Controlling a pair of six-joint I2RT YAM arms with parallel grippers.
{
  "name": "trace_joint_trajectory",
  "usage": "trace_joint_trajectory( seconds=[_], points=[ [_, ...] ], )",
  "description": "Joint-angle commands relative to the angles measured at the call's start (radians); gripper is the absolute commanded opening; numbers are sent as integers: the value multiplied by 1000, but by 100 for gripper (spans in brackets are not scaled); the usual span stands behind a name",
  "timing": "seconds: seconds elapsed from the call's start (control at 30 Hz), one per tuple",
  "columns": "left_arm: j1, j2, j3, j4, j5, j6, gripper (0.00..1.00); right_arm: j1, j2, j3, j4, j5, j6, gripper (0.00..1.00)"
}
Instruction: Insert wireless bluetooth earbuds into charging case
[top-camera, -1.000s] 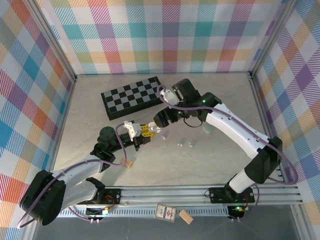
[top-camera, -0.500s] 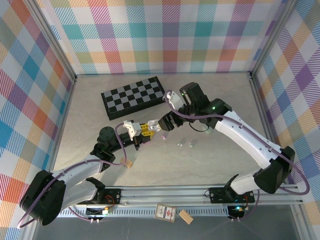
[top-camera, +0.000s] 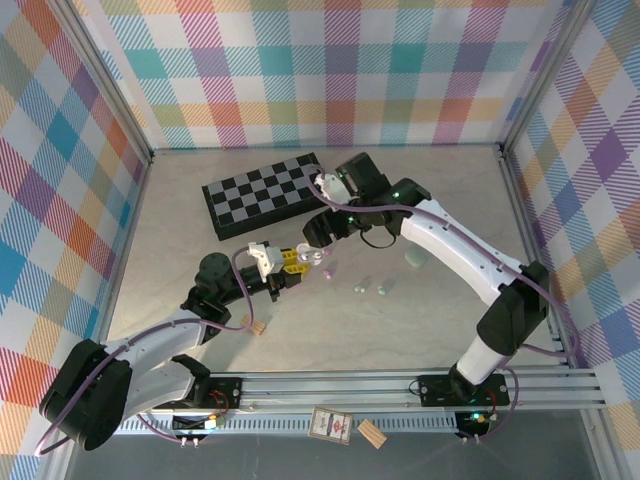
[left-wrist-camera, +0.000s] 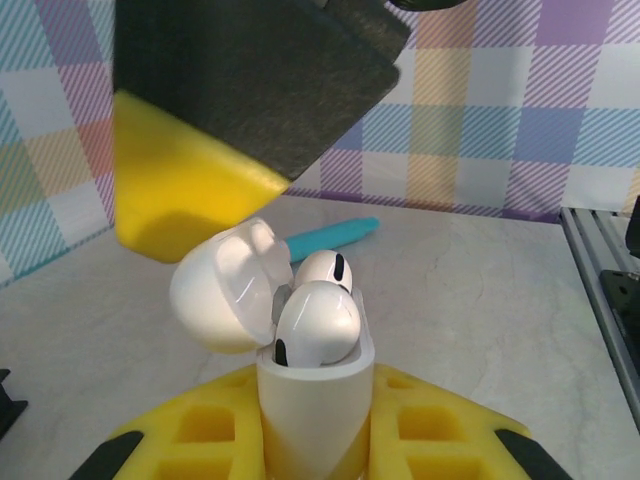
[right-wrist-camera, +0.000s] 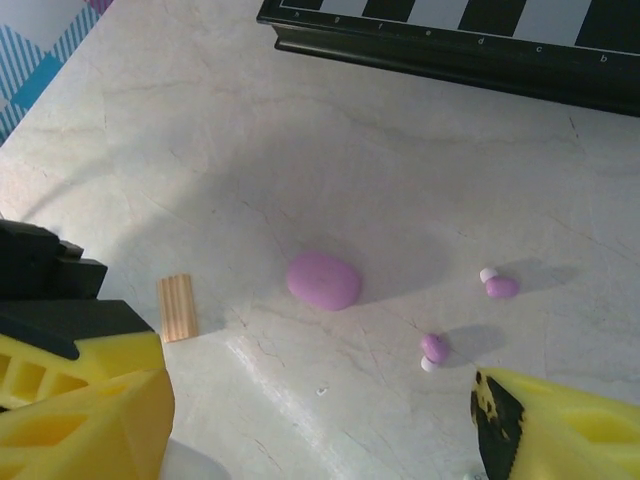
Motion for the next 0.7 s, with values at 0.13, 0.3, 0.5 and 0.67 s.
trace_joint_trajectory(
  seconds=[0.13,0.3,0.5,0.67],
  points=[
    [1,-11,33,37,-30,13,4,4,-138,-133,1,-83,-106,80],
    [6,-2,36,27,-11,21,4,6,-242,-244,168,-104,-200,81],
    [7,-12,53,-23,50,44,4,45,-402,-511,437,-226,-642,89],
    [9,-41,79,-108,80,75,4,44,-375,-496,379,-246,-866,90]
  ],
)
